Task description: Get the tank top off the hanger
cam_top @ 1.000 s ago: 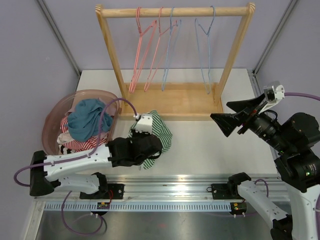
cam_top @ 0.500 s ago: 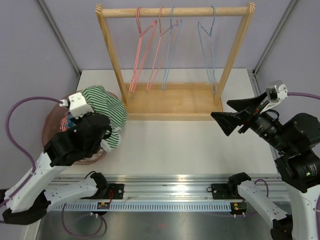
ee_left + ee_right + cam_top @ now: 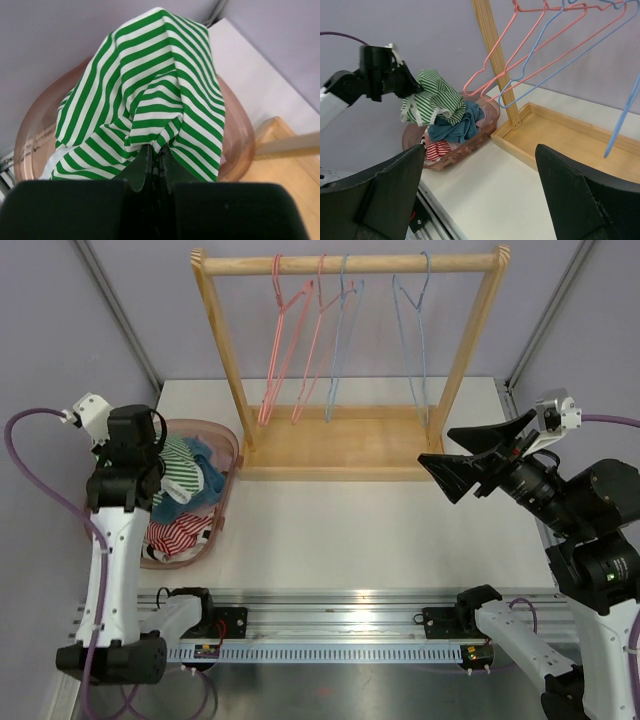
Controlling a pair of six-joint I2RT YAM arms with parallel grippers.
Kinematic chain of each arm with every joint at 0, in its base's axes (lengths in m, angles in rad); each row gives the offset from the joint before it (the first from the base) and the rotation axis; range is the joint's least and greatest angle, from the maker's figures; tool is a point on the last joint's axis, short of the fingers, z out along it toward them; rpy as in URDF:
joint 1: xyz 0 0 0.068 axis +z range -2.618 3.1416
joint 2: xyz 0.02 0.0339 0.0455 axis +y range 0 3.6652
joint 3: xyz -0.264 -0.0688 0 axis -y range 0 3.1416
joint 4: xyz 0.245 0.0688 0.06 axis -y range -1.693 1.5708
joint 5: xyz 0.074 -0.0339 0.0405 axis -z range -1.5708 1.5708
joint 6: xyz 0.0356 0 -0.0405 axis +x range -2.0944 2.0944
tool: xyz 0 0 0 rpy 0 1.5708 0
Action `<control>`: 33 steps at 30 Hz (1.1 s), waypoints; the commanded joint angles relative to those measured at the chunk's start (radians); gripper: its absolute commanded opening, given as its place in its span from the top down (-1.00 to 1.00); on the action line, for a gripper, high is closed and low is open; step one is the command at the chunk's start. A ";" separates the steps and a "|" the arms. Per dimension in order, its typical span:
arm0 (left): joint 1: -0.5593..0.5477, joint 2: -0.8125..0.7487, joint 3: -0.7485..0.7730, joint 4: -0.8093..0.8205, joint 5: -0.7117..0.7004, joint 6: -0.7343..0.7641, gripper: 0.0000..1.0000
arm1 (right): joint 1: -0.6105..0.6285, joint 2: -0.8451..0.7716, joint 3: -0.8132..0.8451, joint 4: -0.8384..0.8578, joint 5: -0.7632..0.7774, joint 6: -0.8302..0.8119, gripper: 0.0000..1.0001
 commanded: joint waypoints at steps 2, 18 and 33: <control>0.238 0.161 -0.085 0.175 0.354 -0.029 1.00 | -0.004 0.021 0.009 0.108 -0.035 0.040 -0.99; 0.323 0.418 -0.216 0.204 0.346 -0.198 1.00 | -0.004 -0.063 -0.119 0.088 -0.075 0.043 -0.99; 0.153 0.035 0.086 0.038 0.384 0.197 -0.98 | -0.004 -0.042 -0.047 -0.364 0.506 -0.081 -0.99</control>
